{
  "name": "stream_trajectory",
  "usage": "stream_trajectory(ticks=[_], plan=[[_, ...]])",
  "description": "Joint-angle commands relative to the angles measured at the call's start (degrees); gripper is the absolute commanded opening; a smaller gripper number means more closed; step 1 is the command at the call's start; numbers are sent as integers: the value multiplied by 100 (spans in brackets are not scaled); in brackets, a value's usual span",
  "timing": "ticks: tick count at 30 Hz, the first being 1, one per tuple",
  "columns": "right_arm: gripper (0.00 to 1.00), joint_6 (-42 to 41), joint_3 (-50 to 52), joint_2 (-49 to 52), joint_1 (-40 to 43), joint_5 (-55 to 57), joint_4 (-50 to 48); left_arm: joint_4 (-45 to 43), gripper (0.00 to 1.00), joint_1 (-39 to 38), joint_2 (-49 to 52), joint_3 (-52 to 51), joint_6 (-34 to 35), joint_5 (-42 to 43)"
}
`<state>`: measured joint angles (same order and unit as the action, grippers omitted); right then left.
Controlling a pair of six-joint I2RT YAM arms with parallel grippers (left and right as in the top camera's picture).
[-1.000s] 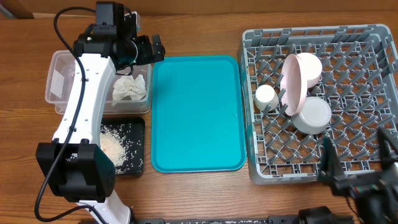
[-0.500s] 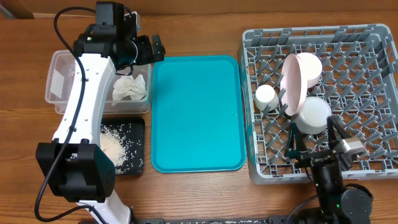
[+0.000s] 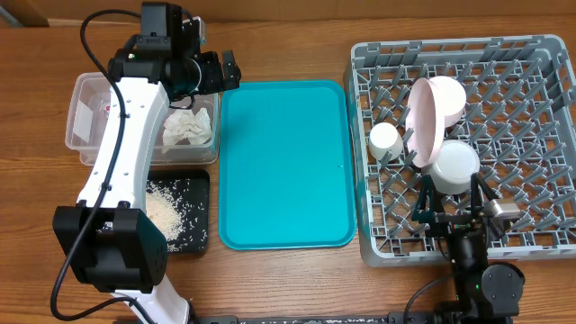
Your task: Sort waste into correct bins and load items into the dishwasher
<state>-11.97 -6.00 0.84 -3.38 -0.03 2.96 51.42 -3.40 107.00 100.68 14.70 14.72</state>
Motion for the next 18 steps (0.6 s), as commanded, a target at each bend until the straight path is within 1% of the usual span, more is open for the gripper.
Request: stream_trajectory(ticks=[1,6,10,15,18], plan=[[100,-37,166,-68,101,-31,-44,-2,100,-15,-138,105,33,-17],[100,-28,297,-68,101,-28,-74,-2,100,-15,-138,105,33,-17],[100,-28,570,-68,127,-26,-516,-2,100,-15,-138,105,33,-17],[100,11,555,-68,127,-28,-734,-2,100,-15,-138,105,33,-17],[100,291,555,-68,127,-122,-828,-2,100,-4,-138,105,33,-17]])
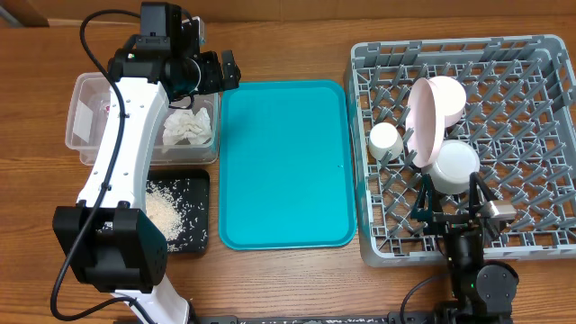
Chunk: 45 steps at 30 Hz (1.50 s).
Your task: Sort waste into correct bins and load items into the dishwasher
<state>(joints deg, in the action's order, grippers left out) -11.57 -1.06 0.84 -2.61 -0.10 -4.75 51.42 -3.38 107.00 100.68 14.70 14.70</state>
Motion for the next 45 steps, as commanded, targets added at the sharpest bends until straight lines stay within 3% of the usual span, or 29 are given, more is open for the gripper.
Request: stream_trajectory(ticks=[1,7,45], plan=[[100,452,61,-68,50,-234,9,-2,100,-4,-138,105,33,-17],[100,754,61,-68,50,-448,938,-2,100,-42,-138,105,33,-15],[100,728,61,-68,48,-452,918,-2,100,-39,-138,105,33,-15]])
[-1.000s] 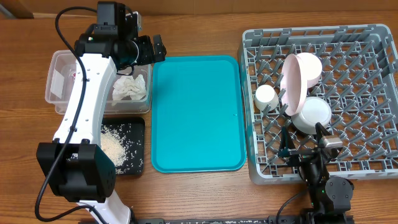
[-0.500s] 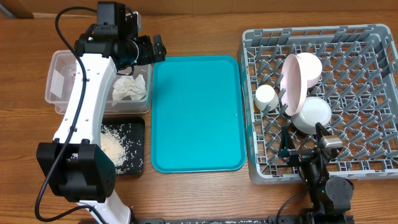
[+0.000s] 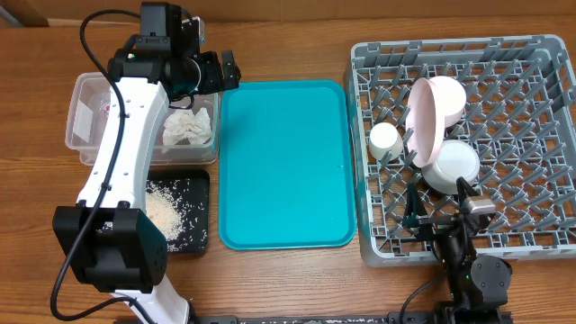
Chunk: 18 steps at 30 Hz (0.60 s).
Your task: Sort waste into correct bins and load items into the dishwasher
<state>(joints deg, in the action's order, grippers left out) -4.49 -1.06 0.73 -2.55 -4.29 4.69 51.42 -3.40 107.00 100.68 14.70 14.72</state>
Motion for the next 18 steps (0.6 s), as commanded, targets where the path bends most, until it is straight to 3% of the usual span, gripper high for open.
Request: stream_trajectory(ticks=[1,8,18], plan=[[100,20,61,-57,42,-33,-28,-2,100,-37,-138,105,33,-17],[100,20,61,-57,42,-33,-26,61,100,-37,-260,103,33,-28],[100,20,61,-57,42,-33,-26,1283,100,-37,-1532,-37,31,-225]])
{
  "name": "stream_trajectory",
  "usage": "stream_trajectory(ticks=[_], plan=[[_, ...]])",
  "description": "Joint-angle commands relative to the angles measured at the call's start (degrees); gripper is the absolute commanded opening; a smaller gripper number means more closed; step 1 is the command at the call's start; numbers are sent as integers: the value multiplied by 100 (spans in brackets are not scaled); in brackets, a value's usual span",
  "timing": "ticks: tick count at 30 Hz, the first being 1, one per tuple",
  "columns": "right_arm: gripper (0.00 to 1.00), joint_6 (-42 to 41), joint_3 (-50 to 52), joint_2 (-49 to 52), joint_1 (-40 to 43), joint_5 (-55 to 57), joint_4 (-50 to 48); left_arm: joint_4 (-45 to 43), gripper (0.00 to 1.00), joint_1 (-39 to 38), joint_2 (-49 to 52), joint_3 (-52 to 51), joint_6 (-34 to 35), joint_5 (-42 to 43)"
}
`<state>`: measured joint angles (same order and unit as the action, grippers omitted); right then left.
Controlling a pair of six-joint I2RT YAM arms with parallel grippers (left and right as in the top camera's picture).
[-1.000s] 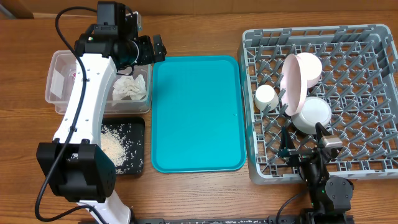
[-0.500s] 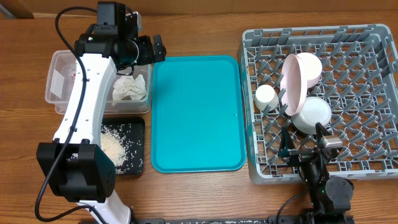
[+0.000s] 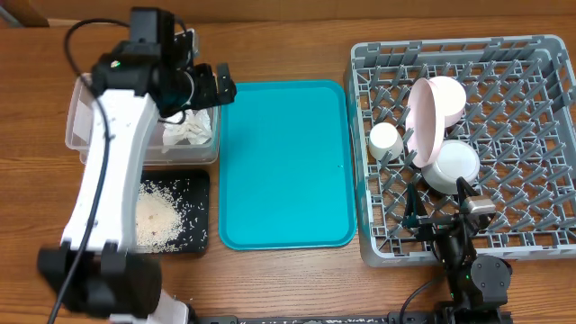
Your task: Sort waste into correct bins and load items into the dishwasher
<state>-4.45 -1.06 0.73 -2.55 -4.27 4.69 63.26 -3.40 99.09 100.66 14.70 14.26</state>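
The grey dish rack (image 3: 540,54) at the right holds a pink bowl (image 3: 432,117) on edge, a small white cup (image 3: 385,139) and a larger white cup (image 3: 453,166). My right gripper (image 3: 439,209) stands open over the rack's front, just below the larger cup, holding nothing. My left gripper (image 3: 221,85) is open above the right end of the clear bin (image 3: 85,135), which holds crumpled white tissue (image 3: 191,131). A black tray (image 3: 193,220) with spilled rice (image 3: 153,216) lies in front of that bin. The teal tray (image 3: 286,162) is bare.
The left arm (image 3: 112,171) crosses over the clear bin and part of the black tray. The wooden table (image 3: 288,36) shows around the trays and the rack.
My left arm has shifted left and its gripper has dropped slightly toward the front. The right gripper and the dishes in the rack stand as before.
At first my right gripper stood open around the larger white cup in the rack and the left hung open by the clear bin. Later the right gripper sat lower and further front, clear of the cup. Now the left arm has swung leftward.
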Motion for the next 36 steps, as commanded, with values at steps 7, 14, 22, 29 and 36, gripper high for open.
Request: stream_trajectory(ticks=[7,14,22,29,36], plan=[[100,15,61,-57,42,-35,-26,87,100,-37,-2463,-1506,33,-586],[100,15,61,-57,42,-35,-26,-1051,100,-37,-4935,-4470,35,-761],[100,15,61,-57,42,-35,-28,-3021,100,-37,-7038,-6946,57,-719],[100,15,61,-57,42,-35,-26,-4981,100,-37,-8041,-8268,57,-697],[100,15,61,-57,42,-35,-28,-5624,100,-35,-8688,-8821,4,-702]])
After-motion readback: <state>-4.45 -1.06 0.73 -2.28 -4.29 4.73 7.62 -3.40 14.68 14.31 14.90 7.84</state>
